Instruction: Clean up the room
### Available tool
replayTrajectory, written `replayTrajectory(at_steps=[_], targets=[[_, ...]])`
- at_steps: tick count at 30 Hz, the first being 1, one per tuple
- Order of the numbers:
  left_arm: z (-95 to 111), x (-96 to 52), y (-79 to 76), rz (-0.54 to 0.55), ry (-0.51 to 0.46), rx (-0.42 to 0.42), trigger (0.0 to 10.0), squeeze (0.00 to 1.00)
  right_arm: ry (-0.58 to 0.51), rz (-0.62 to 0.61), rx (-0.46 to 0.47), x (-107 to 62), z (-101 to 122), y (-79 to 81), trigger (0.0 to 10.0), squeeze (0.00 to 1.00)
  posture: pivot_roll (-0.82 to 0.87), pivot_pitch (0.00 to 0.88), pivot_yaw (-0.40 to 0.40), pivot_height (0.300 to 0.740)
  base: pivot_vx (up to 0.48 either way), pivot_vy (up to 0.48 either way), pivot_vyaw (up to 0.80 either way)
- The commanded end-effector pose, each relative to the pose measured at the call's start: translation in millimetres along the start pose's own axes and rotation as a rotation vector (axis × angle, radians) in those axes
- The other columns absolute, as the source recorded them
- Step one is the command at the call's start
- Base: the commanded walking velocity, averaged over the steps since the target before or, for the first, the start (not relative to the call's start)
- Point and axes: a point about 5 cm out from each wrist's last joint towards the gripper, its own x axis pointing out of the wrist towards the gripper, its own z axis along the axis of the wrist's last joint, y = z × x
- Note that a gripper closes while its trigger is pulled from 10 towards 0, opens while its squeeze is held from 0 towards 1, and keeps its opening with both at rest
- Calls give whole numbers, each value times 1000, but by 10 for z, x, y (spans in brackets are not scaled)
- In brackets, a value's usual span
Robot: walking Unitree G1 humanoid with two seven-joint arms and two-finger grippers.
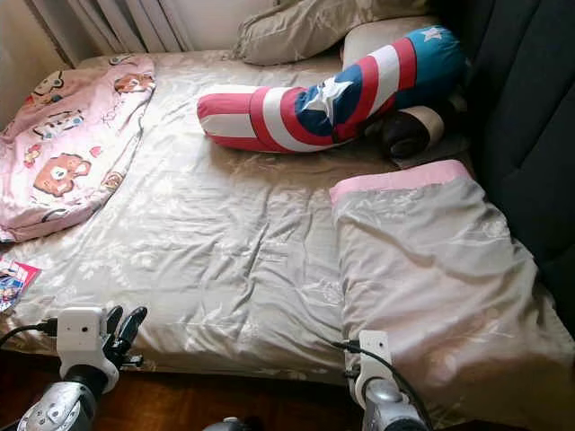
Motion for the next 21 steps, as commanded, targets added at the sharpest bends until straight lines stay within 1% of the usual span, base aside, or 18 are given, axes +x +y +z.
replayTrajectory(at_steps=[1,2,3,5,6,8,9,11,16,19,21], targets=[[-15,-32,54,18,23,18,10000,0,-89,-4,37,2,176,-2,10000,0,204,204,95,740,0,0,0],[-13,-29,52,17,23,17,10000,0,-116,15,82,0,217,7,10000,0,204,205,96,740,0,0,0],[-9,-20,50,15,24,18,10000,0,-134,52,73,-2,270,54,10000,0,205,207,97,740,0,0,0],[-8,-16,49,15,23,18,10000,0,-144,66,67,-4,298,80,10000,0,203,206,96,740,0,0,0],[-2,-13,51,15,21,19,10000,0,-180,115,101,-12,401,158,10000,0,205,205,95,740,0,0,0],[3,-12,57,17,20,20,10000,0,-215,162,145,-23,495,228,10000,0,206,205,95,740,0,0,0],[6,-13,68,21,19,21,10000,0,-246,216,188,-39,583,307,10000,0,207,206,95,740,0,0,0],[7,-15,75,26,20,23,10000,0,-287,287,227,-67,702,415,10000,0,207,206,95,740,0,0,0],[-2,-7,68,23,24,22,10000,0,-374,403,239,-147,963,649,10000,0,203,205,98,740,0,0,0],[-1,4,52,20,22,21,10000,0,-377,396,243,-149,982,646,10000,0,204,200,94,740,0,0,0],[3,20,45,21,20,20,10000,0,-367,376,254,-131,934,595,10000,0,203,197,92,740,0,0,0]])
